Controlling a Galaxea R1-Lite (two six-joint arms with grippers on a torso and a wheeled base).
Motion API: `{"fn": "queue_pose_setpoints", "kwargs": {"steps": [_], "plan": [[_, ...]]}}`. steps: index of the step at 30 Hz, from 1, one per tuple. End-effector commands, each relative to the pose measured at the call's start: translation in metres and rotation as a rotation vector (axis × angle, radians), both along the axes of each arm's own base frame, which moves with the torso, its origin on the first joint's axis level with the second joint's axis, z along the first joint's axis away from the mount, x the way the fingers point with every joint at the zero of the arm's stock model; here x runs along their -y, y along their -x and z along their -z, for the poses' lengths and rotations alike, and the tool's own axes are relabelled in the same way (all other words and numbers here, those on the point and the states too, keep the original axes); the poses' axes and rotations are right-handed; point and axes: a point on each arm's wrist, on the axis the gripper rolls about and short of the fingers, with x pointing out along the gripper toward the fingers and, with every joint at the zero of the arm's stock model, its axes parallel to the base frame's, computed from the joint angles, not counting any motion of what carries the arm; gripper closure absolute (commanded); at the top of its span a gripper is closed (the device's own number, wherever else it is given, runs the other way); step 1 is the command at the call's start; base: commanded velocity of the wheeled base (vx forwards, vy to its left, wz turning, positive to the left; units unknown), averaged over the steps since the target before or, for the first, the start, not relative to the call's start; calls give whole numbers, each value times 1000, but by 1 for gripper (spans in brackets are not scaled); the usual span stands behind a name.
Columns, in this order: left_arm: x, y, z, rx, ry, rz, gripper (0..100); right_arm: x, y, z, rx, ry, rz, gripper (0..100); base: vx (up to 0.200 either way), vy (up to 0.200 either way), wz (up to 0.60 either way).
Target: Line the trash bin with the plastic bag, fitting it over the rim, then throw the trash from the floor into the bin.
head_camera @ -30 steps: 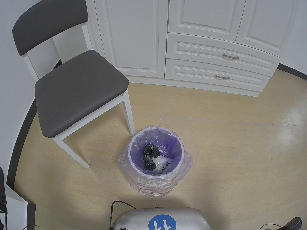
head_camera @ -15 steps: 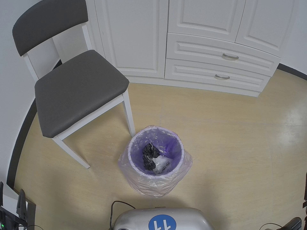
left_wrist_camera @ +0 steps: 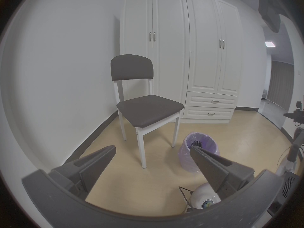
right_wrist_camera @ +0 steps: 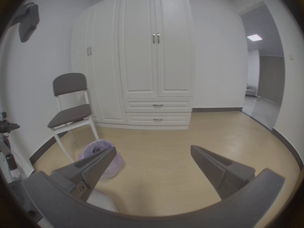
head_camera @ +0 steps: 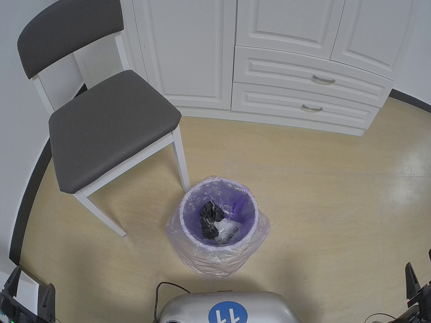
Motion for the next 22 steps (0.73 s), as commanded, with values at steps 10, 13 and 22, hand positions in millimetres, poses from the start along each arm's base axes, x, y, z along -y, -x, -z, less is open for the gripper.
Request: {"fn": "queue_pose_setpoints", "kwargs": {"steps": [10, 13, 22], "plan": [[0, 0, 4, 2, -7, 8, 0, -1, -1, 12, -78, 27, -48, 0, 0, 0, 0], [0, 0, 5, 2, 5, 7, 0, -1, -1, 12, -78, 32, -49, 0, 0, 0, 0], [0, 0, 5, 2, 0, 8, 0, -1, -1, 12, -76, 29, -46, 0, 0, 0, 0]]}}
